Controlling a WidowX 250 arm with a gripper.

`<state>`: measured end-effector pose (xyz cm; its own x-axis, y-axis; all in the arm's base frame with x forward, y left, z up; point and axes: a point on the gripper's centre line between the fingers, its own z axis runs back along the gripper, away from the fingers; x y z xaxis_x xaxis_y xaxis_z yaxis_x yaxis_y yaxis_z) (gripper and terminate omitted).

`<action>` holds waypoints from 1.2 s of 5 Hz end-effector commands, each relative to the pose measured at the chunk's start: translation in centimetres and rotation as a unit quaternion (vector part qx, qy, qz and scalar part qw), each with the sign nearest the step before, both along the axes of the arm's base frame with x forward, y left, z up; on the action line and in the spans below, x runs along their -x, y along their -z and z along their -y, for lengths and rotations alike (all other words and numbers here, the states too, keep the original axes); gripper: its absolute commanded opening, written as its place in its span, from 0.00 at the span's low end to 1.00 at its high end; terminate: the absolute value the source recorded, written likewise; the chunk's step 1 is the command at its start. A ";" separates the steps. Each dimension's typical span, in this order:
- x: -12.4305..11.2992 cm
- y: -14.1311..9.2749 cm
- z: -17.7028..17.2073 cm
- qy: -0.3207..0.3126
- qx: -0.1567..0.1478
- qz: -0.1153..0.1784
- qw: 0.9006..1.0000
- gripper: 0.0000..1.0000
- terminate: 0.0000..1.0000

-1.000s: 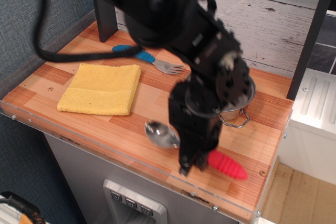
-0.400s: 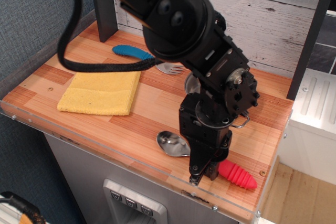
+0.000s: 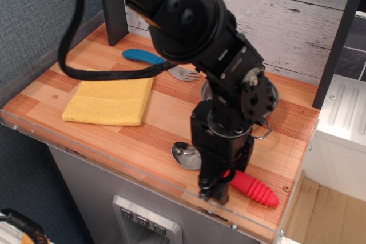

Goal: Put the spoon under the pot, with the metal part of the spoon facing left.

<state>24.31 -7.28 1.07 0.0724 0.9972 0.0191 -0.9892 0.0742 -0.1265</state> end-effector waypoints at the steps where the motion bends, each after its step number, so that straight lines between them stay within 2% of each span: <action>1: -1.3 -5.3 -0.2 0.006 -0.025 0.016 1.000 1.00 0.00; 2: -1.1 -7.2 -1.6 0.017 -0.027 0.034 0.999 1.00 0.00; 3: -0.8 -8.8 -4.6 0.107 -0.054 -0.017 0.993 1.00 0.00; 4: -1.4 -9.6 -7.5 0.205 -0.054 -0.032 0.977 1.00 0.00; 5: -3.2 -10.1 -8.7 0.297 -0.073 -0.025 0.952 1.00 0.00; 6: -6.2 -10.9 -7.9 0.357 -0.082 -0.008 0.931 1.00 0.00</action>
